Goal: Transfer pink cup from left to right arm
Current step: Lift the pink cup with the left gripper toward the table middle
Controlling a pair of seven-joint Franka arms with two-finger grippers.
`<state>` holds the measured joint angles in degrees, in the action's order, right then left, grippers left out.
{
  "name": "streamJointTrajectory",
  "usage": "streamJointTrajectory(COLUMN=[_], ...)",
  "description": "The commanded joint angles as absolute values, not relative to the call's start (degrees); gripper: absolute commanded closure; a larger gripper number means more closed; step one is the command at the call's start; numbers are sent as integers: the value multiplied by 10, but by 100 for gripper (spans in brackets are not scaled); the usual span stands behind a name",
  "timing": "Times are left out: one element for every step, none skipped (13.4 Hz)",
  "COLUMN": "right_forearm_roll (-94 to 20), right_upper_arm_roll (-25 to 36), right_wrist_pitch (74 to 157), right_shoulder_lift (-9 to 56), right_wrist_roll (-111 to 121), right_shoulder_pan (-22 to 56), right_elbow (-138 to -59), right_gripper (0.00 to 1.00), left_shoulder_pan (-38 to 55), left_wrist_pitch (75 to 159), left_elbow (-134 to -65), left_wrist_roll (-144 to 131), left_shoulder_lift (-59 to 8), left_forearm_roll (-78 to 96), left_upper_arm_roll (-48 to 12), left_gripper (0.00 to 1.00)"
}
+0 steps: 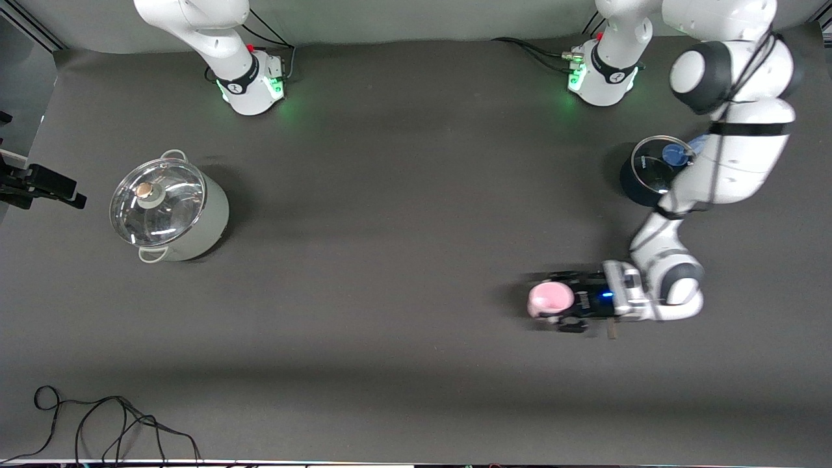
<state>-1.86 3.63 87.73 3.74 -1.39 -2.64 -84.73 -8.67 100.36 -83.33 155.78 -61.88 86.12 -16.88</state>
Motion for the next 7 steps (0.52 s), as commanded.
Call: streamJointTrajectory(right_forearm_roll=[-25,-25,-25,-25,-26,-26,-26], right_upper_arm_roll=[46,47,47,47,47,47,47], right_wrist_pitch=[873,872,868,854,853,853,853], right_shoulder_lift=[28,25,18,16,16,16,16], right_wrist_roll=[-121,-171,-239,-284,-318,-341,-348], right_shoulder_pan=[-25,-25,-25,-25,-24,-24,-24], right_elbow=[-846,-845,-846,-846,-846,-845,-845], right_gripper=[0,0,0,0,0,0,0], left_shoulder_pan=[-38,-26,-19,-16,-16,-15,-11], left_wrist_pitch=[1110,1167,1229,1293,1356,1408,1454], left_elbow=[-831,-828,-824,-815,-809,-806,-798], left_wrist_roll=[1577,1577,1577,1576,1571,1566,1566], left_shoulder_lift=[-617,-617,-617,-617,-617,-617,-617], left_forearm_roll=[952,981,998,1002,1002,1003,1003], left_upper_arm_roll=[-216,-245,-276,-311,-348,-380,-411], left_gripper=[100,100,100,100,100,100,100])
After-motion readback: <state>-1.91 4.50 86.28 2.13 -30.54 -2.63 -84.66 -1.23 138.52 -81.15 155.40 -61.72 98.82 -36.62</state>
